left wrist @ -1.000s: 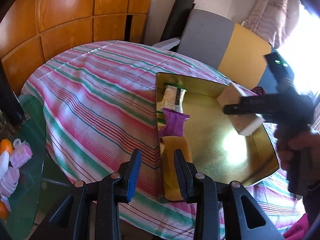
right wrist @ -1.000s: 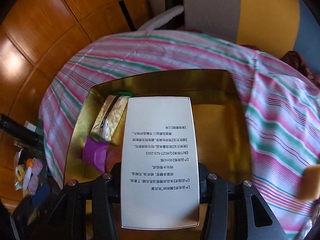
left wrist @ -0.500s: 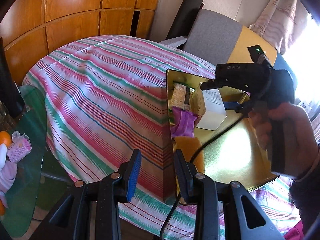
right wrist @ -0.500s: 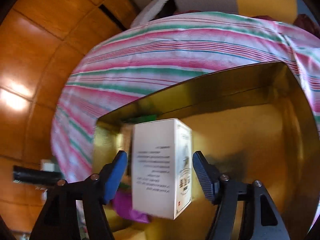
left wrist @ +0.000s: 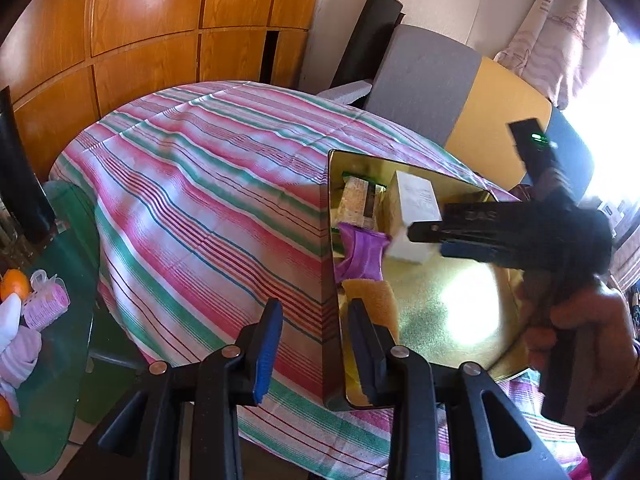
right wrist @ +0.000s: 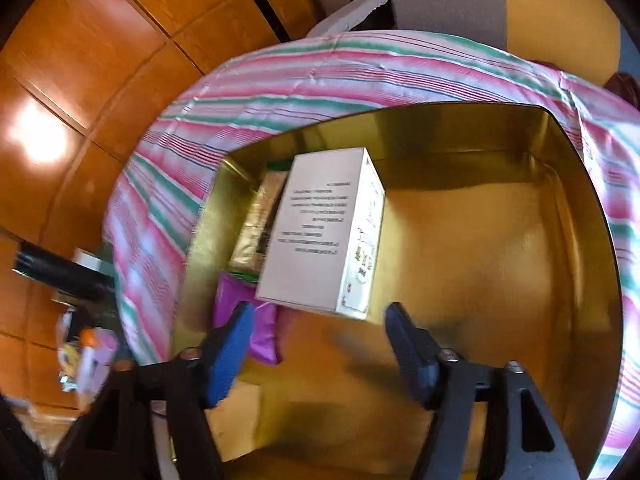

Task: Organize objects
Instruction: 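Carry the white box into the gold tray and release it with the right tool, then move both tools away from the tray back toward the remaining items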

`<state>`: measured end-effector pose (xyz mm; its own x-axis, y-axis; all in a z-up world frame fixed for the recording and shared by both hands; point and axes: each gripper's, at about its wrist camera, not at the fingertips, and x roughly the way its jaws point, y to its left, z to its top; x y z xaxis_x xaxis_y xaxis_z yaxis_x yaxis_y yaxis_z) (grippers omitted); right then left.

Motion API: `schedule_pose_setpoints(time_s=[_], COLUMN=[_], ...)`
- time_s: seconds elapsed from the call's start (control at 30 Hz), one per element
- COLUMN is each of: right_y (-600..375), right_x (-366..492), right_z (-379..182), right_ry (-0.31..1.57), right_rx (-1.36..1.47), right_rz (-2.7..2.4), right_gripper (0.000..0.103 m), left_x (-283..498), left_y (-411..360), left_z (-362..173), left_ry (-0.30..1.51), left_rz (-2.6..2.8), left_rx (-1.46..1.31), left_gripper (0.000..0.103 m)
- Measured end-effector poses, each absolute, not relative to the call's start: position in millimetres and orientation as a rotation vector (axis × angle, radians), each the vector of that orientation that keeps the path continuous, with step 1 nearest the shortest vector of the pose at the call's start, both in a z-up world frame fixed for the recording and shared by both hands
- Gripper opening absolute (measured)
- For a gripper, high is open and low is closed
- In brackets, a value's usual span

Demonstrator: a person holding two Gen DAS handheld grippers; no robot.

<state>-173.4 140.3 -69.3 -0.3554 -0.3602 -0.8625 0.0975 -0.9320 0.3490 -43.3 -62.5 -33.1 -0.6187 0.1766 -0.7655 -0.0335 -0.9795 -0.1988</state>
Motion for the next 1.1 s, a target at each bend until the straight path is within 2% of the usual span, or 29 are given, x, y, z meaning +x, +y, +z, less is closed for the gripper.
schedule_pose_setpoints(time_s=[0.07, 0.23, 0.37, 0.7, 0.87, 1.1], right_y=[137, 139, 149, 195, 241, 350], right_x=[-180, -180, -163, -91, -48, 19], right_z=[-72, -61, -46, -20, -14, -7], right_ry=[-0.323, -0.318, -0.316, -0.268, -0.291, -0.425], right_rx=[1.606, 1.553, 1.497, 1.385, 1.374, 1.426], right_rz=[-2.365, -2.376, -2.393, -2.501, -2.57, -2.753], right_gripper=[0.042, 0.043, 0.058, 0.075, 0.079, 0.084], left_x=[-41, -38, -36, -26, -20, -14], left_y=[-61, -59, -56, -38, -24, 7], left_z=[-31, -28, -26, -15, -12, 0], left_ry=[-0.243, -0.235, -0.227, -0.169, -0.127, -0.063], left_rz=[2.716, 2.714, 2.715, 2.704, 2.679, 2.6], left_rx=[-1.297, -1.283, -1.273, -1.222, -1.214, -1.15], left_gripper=[0.033, 0.033, 0.033, 0.033, 0.033, 0.033])
